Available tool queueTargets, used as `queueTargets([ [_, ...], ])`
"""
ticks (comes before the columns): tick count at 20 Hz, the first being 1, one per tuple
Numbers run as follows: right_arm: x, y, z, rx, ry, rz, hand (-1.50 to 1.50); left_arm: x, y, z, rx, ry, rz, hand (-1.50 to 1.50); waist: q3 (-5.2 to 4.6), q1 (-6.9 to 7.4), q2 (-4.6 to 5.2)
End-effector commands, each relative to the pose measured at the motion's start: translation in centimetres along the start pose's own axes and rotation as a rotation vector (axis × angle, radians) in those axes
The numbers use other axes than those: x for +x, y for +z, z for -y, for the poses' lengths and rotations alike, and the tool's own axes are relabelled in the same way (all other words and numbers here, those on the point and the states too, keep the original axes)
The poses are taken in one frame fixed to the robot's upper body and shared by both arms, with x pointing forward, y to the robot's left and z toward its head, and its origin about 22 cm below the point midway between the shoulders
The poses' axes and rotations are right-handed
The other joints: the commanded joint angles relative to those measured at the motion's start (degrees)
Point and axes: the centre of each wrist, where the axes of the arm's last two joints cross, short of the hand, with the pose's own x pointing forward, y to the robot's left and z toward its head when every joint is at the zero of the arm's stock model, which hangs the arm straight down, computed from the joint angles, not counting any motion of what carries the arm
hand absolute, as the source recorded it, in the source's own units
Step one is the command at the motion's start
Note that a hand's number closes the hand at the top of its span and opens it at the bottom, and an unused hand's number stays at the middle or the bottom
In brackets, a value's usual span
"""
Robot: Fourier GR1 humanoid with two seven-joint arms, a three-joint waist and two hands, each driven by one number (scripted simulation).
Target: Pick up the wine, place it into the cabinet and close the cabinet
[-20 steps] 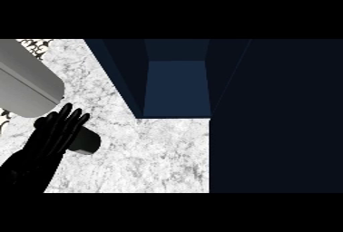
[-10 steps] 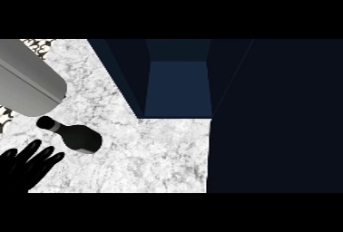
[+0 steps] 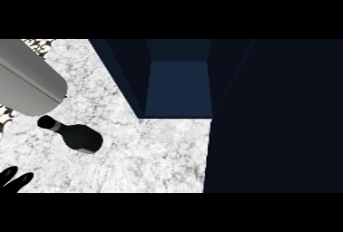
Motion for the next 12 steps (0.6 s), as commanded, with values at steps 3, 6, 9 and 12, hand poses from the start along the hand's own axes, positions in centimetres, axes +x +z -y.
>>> queueTargets([
  [3,2.2,0.3,-1.5,-0.004,-0.004,0.046,-1.5,2.5,-0.6,1.5,0.036,0.02,-0.011,-1.5,0.02,-0.08,0.01],
  [6,3.7,1.6,-1.1,0.0,0.002,0.038,-1.5,2.2,1.5,-0.9,0.077,-0.012,0.004,-1.5,-0.03,-0.03,-0.07],
  [9,2.6,0.5,-2.2,-0.02,-0.013,0.026,-1.5,3.4,0.2,-3.0,0.112,-0.023,0.014,-1.5,-0.02,-0.45,0.07],
  [12,2.7,0.0,-2.2,-0.006,-0.029,0.005,-1.5,4.2,2.0,-2.2,0.122,-0.035,0.006,-1.5,-0.02,0.06,0.0],
])
